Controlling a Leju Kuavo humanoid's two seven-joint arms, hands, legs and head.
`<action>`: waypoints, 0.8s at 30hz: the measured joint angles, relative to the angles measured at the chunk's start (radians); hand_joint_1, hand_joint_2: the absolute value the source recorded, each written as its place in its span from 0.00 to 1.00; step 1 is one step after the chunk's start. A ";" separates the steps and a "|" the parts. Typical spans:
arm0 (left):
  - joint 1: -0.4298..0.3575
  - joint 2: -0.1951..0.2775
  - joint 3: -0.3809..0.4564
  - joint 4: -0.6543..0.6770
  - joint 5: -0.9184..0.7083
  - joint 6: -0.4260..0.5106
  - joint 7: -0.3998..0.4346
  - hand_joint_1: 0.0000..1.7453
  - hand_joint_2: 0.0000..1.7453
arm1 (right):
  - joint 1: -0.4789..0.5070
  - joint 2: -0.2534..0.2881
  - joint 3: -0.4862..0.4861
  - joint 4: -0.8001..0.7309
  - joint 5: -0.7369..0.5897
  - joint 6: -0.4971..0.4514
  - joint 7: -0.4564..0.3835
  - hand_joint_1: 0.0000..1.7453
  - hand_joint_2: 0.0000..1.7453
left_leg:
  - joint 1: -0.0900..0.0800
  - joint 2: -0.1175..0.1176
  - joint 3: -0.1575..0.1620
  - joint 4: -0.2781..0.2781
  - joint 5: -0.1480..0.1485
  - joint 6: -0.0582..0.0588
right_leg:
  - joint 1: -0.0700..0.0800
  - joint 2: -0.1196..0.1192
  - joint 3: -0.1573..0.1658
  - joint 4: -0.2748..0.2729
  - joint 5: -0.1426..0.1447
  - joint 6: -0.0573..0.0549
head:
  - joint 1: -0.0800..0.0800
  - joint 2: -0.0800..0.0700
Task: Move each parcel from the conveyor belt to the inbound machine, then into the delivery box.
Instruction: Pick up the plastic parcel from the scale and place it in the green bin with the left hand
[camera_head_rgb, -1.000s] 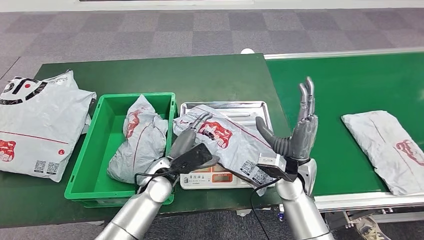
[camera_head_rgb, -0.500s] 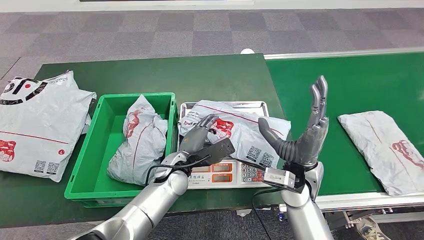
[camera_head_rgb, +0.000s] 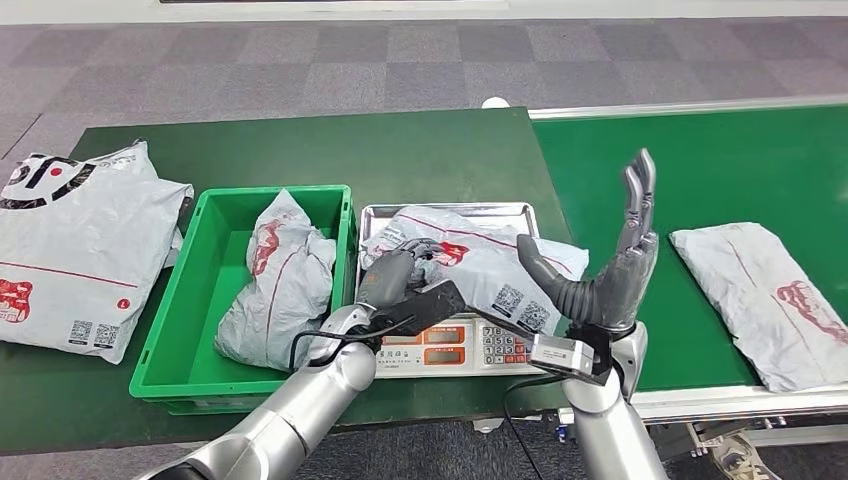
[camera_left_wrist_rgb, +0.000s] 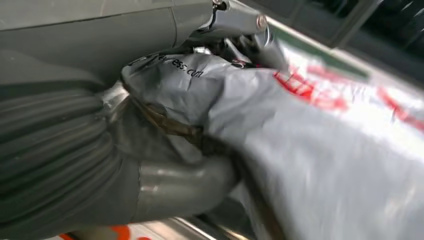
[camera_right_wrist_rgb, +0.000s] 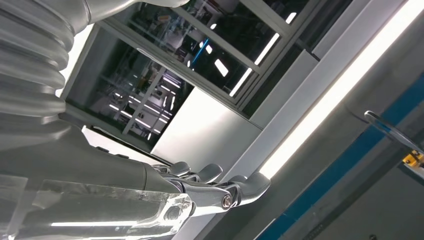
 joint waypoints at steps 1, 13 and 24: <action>0.005 0.000 0.005 -0.008 0.018 0.005 -0.021 1.00 1.00 | -0.002 0.000 0.000 0.002 -0.001 -0.002 0.000 0.00 1.00 | 0.000 0.000 0.000 0.000 0.000 0.000 | 0.000 0.000 0.000 0.000 0.000 0.000 | 0.000 0.000; 0.129 0.031 0.029 -0.273 0.287 0.072 -0.371 1.00 1.00 | -0.005 -0.001 0.000 0.012 -0.022 -0.028 -0.011 0.00 1.00 | 0.000 0.000 -0.001 0.000 0.000 0.000 | 0.000 0.000 -0.001 0.000 -0.001 0.000 | 0.000 0.000; 0.201 0.077 0.029 -0.494 0.267 0.165 -0.379 1.00 1.00 | -0.003 -0.001 0.000 0.012 -0.022 -0.037 -0.012 0.00 1.00 | 0.000 0.000 -0.001 0.000 0.000 0.000 | 0.000 0.000 -0.001 0.000 0.000 0.000 | 0.000 0.000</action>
